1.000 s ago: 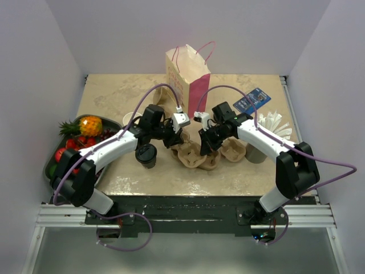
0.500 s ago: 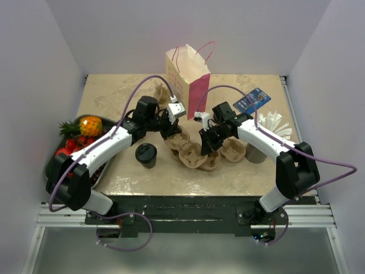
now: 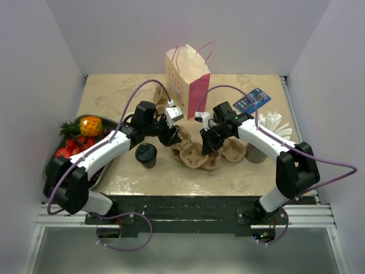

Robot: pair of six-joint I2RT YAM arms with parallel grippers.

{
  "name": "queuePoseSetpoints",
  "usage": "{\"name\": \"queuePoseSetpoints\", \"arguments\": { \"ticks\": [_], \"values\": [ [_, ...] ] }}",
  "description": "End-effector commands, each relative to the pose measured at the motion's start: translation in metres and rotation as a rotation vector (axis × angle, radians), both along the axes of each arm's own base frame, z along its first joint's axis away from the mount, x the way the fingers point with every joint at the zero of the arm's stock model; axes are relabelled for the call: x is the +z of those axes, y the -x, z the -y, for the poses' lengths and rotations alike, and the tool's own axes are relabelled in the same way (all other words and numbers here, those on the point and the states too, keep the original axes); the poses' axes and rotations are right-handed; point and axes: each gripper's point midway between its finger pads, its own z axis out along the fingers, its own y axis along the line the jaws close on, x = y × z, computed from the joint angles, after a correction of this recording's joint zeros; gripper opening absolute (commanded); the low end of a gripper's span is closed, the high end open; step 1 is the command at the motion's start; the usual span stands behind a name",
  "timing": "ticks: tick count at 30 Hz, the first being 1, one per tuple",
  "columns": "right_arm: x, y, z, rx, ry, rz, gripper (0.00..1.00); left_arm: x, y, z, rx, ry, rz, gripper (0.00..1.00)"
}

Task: Pack the takeout coffee

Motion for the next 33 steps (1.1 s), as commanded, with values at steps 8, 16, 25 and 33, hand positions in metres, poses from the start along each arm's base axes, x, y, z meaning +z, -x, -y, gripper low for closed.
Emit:
{"name": "queuePoseSetpoints", "arguments": {
  "ticks": [8, 16, 25, 33],
  "values": [
    [0.010, -0.008, 0.005, -0.005, 0.010, 0.046, 0.00, -0.017, 0.000, 0.023, -0.027, 0.073, -0.128, 0.55],
    [0.011, -0.009, 0.004, -0.008, 0.007, 0.049, 0.00, -0.025, 0.004, 0.035, -0.043, 0.078, -0.172, 0.53],
    [0.009, -0.007, 0.007, -0.002, 0.016, 0.051, 0.00, -0.026, -0.007, 0.028, 0.008, 0.060, -0.171, 0.35],
    [0.010, -0.007, 0.009, 0.002, 0.022, 0.065, 0.00, -0.028, -0.009, 0.025, 0.010, 0.064, -0.178, 0.25]
  ]
}}
